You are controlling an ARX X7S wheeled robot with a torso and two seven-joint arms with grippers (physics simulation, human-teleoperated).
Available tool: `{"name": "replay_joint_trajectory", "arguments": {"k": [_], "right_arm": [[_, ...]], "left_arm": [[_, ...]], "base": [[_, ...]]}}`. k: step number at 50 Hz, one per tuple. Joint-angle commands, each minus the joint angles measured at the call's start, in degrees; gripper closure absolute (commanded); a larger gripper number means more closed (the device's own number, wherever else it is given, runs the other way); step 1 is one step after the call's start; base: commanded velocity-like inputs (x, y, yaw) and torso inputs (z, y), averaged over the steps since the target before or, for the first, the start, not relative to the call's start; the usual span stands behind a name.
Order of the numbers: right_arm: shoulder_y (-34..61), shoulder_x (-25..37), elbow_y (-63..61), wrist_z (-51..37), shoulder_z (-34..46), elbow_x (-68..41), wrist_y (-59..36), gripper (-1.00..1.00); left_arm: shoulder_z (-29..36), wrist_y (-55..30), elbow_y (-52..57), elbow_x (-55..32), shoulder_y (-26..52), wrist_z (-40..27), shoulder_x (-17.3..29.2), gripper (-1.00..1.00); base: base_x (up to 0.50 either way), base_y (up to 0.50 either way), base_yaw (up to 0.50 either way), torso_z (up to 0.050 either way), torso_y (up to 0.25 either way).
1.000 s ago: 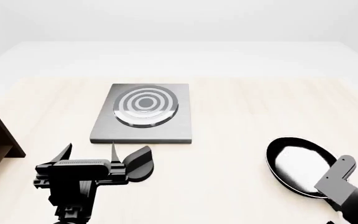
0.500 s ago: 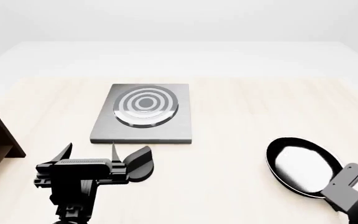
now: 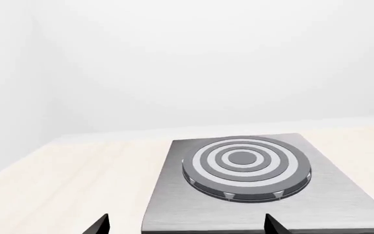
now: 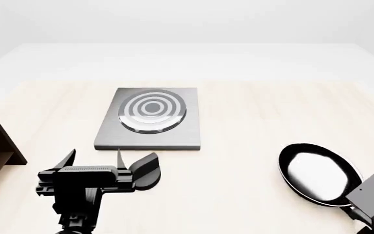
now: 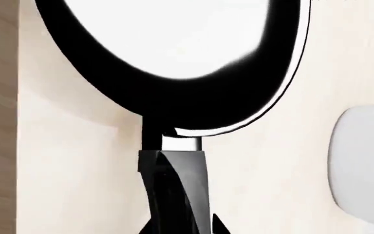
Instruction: Turn on the stove and put the frying pan on it.
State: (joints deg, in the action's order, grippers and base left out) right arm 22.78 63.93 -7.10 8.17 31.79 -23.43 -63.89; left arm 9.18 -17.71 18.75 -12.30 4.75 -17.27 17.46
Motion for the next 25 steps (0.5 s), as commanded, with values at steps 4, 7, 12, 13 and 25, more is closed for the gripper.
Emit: {"name": "replay_joint_trajectory", "arguments": {"k": [4, 7, 12, 13, 25], "right_arm": [[-1.3, -1.1, 1.5, -6.0, -1.2, 3.3, 2.9, 1.00], [-0.6, -1.1, 0.9, -5.7, -1.1, 3.4, 3.0, 1.00], [0.6, -0.7, -1.0, -4.7, -1.4, 3.0, 3.0, 1.00], [0.8, -0.6, -1.3, -4.6, -1.5, 2.9, 2.9, 1.00], [8.5, 2.6, -10.8, -1.0, -4.8, 0.8, -0.1, 1.00]], "left_arm": [[0.2, 0.1, -0.1, -0.1, 0.0, -0.3, 0.2, -1.00], [0.2, 0.3, -0.3, -0.2, 0.0, -0.3, 0.3, -1.00], [0.1, 0.4, -0.2, -0.3, 0.0, -0.4, 0.4, -1.00], [0.1, 0.4, -0.3, -0.3, 0.0, -0.4, 0.4, -1.00], [0.3, 0.7, -0.3, -0.5, -0.1, -0.5, 0.5, -1.00]], "base": [[0.00, 0.00, 0.00, 0.000, 0.000], [0.00, 0.00, 0.00, 0.000, 0.000], [0.00, 0.00, 0.00, -0.002, 0.000], [0.00, 0.00, 0.00, 0.000, 0.000], [0.00, 0.00, 0.00, 0.000, 0.000]]}}
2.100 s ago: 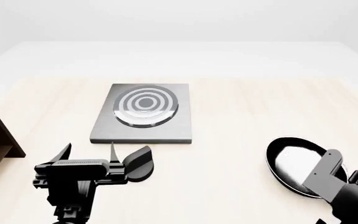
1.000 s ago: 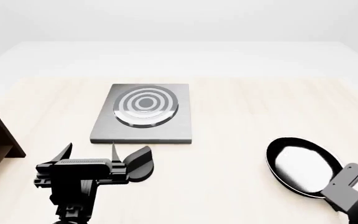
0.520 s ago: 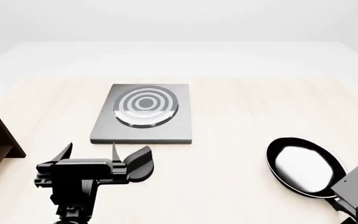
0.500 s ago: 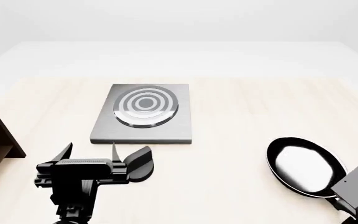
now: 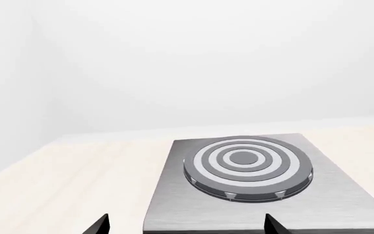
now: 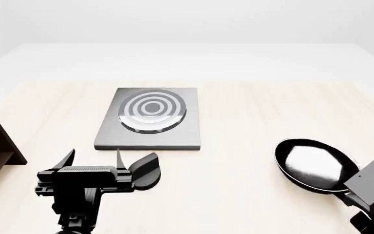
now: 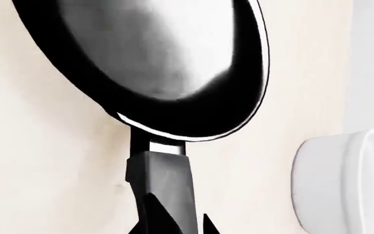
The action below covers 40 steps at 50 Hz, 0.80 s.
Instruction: Turn on the stove and put the frying pan on it.
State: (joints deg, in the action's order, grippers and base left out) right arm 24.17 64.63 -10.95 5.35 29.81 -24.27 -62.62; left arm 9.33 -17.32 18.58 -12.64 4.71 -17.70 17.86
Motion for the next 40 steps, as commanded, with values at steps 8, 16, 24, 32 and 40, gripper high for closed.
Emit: {"name": "replay_joint_trajectory", "arguments": {"k": [8, 16, 24, 32, 40], "right_arm": [[14.4, 1.8, -10.3, 4.5, -1.8, 2.7, -4.3, 1.00], [19.7, 1.1, -11.6, 6.3, 1.0, 5.2, -5.7, 1.00], [25.1, -0.6, -12.2, 8.3, 3.7, 7.3, -6.8, 1.00], [29.3, -3.9, -10.5, 9.6, 6.8, 9.6, -5.7, 1.00], [33.6, -8.4, -8.0, 9.5, 7.3, 10.8, -4.6, 1.00]], "left_arm": [[-0.1, 0.6, -0.2, -0.5, -0.2, -0.2, 0.3, -1.00], [-0.1, 0.6, -0.1, -0.7, -0.2, -0.3, 0.4, -1.00], [-0.1, 0.5, 0.2, -0.9, -0.2, -0.4, 0.6, -1.00], [0.1, 0.5, 0.4, -1.1, -0.4, -0.3, 0.8, -1.00], [0.2, 0.9, 0.0, -1.2, -0.4, -0.3, 0.9, -1.00]], "base": [[0.00, 0.00, 0.00, 0.000, 0.000], [0.00, 0.00, 0.00, 0.000, 0.000], [0.00, 0.00, 0.00, 0.000, 0.001], [0.00, 0.00, 0.00, 0.000, 0.001], [0.00, 0.00, 0.00, 0.000, 0.003]]}}
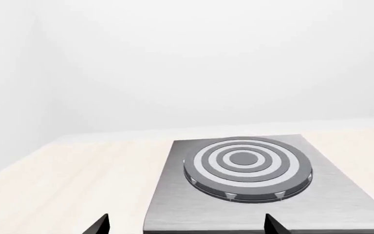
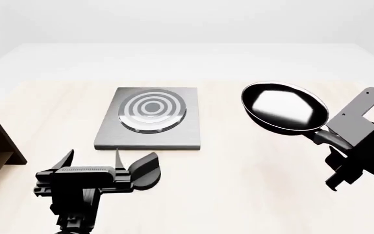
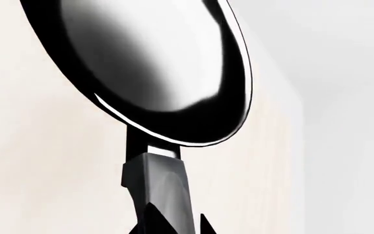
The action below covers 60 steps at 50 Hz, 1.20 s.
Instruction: Turn on the stove and put the frying pan on it.
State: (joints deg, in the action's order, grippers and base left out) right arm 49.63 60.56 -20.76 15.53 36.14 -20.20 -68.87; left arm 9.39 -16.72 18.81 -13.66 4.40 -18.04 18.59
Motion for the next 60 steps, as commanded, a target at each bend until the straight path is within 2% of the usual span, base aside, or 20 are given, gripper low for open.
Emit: {"name": "replay_joint_trajectory", "arguments": {"k": [1, 27, 60], "right_arm": [[8.4, -4.8, 2.1, -0.6, 1.1, 6.9, 1.8, 1.00], [15.7, -21.1, 17.3, -6.7, 4.2, 12.4, 8.0, 1.00], [22.6, -37.1, 35.6, -9.8, 10.1, 16.5, 17.1, 1.00]], "left_arm": [[0.1, 0.4, -0.2, -0.3, -0.1, 0.0, 0.2, -1.00], [-0.3, 4.2, -1.7, -1.1, -1.0, 0.6, 0.3, -1.00], [-0.7, 9.0, -1.8, -2.8, -2.1, 2.4, 1.2, -1.00]], "base": [[0.00, 0.00, 0.00, 0.000, 0.000], [0.00, 0.00, 0.00, 0.000, 0.002], [0.00, 0.00, 0.00, 0.000, 0.002]]}}
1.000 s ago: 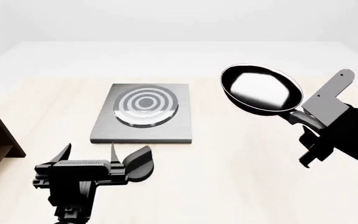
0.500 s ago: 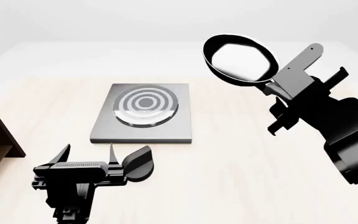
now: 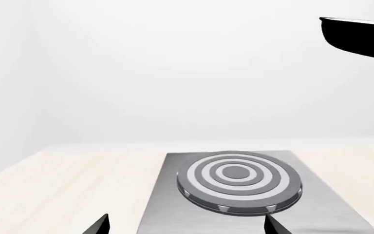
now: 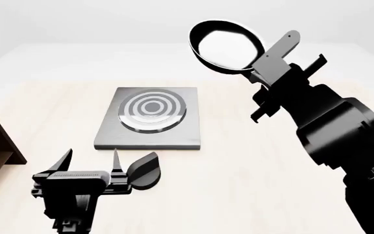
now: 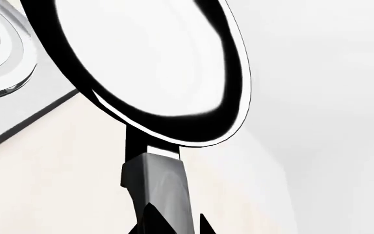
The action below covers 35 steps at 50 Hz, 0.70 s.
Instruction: Turn on the stove and put the frying pan on it.
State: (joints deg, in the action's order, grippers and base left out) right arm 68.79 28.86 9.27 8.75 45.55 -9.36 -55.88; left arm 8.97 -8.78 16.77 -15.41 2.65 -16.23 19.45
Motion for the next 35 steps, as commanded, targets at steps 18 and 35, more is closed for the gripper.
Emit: {"name": "replay_joint_trajectory", "arguments": {"k": [18, 35], "right_arm": [[5.7, -14.6, 17.0, -6.0, 2.9, 7.4, 10.9, 1.00], [8.3, -24.0, 28.0, -9.9, 3.6, 8.1, 14.8, 1.00]], "left_arm": [[-0.3, 4.0, 0.7, -2.7, -1.7, 3.0, 1.2, -1.00], [0.3, 7.3, -0.5, -1.5, -2.6, 3.5, 1.2, -1.00]], "base": [[0.00, 0.00, 0.00, 0.001, 0.002], [0.00, 0.00, 0.00, 0.000, 0.002]]}}
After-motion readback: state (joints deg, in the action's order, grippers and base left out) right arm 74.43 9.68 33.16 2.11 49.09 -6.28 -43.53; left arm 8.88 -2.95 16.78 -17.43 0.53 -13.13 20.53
